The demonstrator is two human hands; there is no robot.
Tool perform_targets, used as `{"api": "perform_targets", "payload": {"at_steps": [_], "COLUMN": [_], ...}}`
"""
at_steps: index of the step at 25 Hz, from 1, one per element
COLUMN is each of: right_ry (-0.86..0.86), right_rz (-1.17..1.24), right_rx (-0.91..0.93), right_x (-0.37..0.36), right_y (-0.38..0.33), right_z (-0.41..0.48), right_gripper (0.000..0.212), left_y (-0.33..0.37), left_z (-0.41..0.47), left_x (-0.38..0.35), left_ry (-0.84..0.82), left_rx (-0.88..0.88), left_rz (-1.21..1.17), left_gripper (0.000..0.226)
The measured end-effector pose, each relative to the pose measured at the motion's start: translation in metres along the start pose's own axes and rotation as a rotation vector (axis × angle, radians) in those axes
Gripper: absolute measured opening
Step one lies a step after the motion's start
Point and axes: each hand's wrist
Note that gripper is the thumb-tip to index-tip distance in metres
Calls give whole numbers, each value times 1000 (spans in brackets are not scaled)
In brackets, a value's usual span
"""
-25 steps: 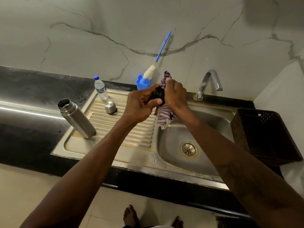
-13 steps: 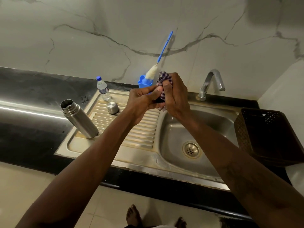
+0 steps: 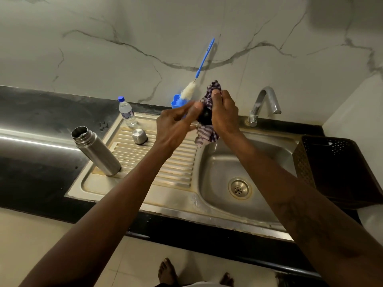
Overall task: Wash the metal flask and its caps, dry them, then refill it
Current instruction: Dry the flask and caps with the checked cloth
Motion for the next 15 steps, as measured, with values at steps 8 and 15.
{"api": "perform_targets", "payload": {"at_steps": [8, 15], "right_ry": [53, -230], "right_rz": [-85, 149], "right_rx": [486, -480], "right_x": [-1, -2], "right_y": [14, 14], "right_z": [-1, 15], "right_gripper": [17, 45], "left_y": [-19, -26], "left_z": [2, 1], "left_x": [2, 11], "left_ry": [-109, -182], "left_rx": [-71, -390], "left_rz": [-86, 308], "left_gripper": [41, 59]}}
Point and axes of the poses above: each hand's wrist, its own z-axis towards the middle knuckle, its own x-axis out of the back of the hand, y = z × x, and after that the axes turned 9 degrees about -x, right-handed
